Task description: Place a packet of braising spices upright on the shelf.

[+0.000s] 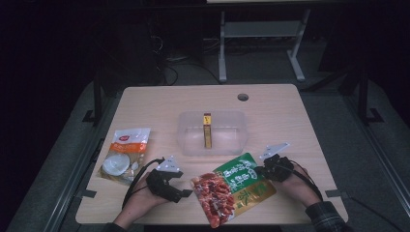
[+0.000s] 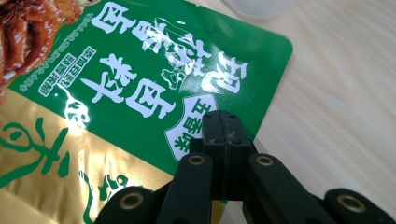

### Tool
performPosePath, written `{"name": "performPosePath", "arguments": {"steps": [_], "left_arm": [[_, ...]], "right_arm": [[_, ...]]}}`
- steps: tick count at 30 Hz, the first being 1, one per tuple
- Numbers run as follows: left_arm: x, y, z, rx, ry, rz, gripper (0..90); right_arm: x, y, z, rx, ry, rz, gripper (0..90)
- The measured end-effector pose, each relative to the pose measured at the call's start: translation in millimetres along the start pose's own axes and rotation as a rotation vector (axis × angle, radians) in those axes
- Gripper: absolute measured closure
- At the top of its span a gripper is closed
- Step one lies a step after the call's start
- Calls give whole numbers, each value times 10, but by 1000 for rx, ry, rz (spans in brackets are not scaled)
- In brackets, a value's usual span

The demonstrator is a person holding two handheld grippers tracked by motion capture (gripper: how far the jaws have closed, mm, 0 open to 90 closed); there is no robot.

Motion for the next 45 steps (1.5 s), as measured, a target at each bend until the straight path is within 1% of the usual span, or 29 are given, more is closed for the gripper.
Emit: {"name": "performPosePath", "arguments": {"steps": [2,5,8,10,12,14,15,17,18,22,24,25,26,27,28,29,31,32,34,35,36,38,40,41,42,43,44,45], "left_arm": [[33,-50,-29,7,3,19,216],[87,-130,-70,2,-8,40,214],[130,-215,-117,-1,-23,53,205],[136,-278,-140,-12,-39,53,198],[148,-328,-159,-7,-35,58,196],[140,-362,-168,-15,-47,54,190],[129,-377,-171,-19,-51,53,187],[120,-415,-169,-27,-43,50,180],[119,-429,-161,-35,-47,46,178],[117,-431,-151,-48,-69,34,167],[127,-440,-147,-49,-84,26,168],[129,-443,-146,-49,-90,21,167],[136,-446,-143,-53,-95,15,168],[132,-442,-139,-64,-112,12,171],[135,-441,-140,-64,-117,6,182],[135,-442,-142,-63,-120,3,200],[146,-442,-149,-65,-115,-5,231],[153,-443,-153,-66,-121,-6,259],[173,-444,-162,-68,-131,-8,338],[172,-436,-162,-81,-153,-11,383],[191,-448,-173,-68,-147,-13,428],[211,-453,-184,-81,-165,-17,523],[234,-466,-198,-82,-167,-11,616],[234,-462,-199,-94,-178,-9,678],[234,-464,-202,-94,-180,-7,726],[241,-471,-207,-86,-174,-3,779],[246,-478,-210,-78,-165,1,803],[239,-473,-210,-82,-160,3,822]], "right_arm": [[-81,-13,-28,-2,8,-8,900],[-195,-28,-62,-3,19,-25,900],[-271,-42,-86,1,31,-39,900],[-326,-49,-99,5,32,-58,900],[-369,-57,-112,9,40,-67,900],[-399,-63,-123,11,47,-71,900],[-406,-66,-130,11,53,-74,900],[-403,-70,-134,11,56,-74,900],[-404,-69,-133,12,55,-75,900],[-396,-59,-124,18,51,-67,900],[-373,-24,-136,40,36,-70,896],[-353,2,-148,58,29,-63,847],[-337,22,-154,66,24,-54,828],[-319,55,-160,80,10,-52,782],[-297,77,-161,93,5,-43,738],[-278,98,-155,97,-3,-34,708],[-258,139,-139,103,-20,-34,625],[-249,158,-134,111,-28,-31,599],[-236,206,-128,129,-45,-26,528],[-235,228,-122,134,-60,-27,486],[-230,245,-113,139,-65,-23,468],[-234,279,-91,146,-76,-19,407],[-245,305,-72,157,-88,-16,374],[-249,319,-61,156,-85,-17,357],[-252,328,-58,168,-82,-17,348],[-262,339,-54,169,-89,-22,335],[-265,344,-50,173,-89,-26,323],[-261,344,-48,177,-85,-20,317]]}}
Point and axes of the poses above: each handheld gripper's, and its own axes: y roughly backward along the jaws, z roughly out of its underside, x roughly to its right, the point moved 7 cm from there along -y, roughly forward along the jaws, and after that the axes turned 6 degrees about z, right-handed, at the moved point
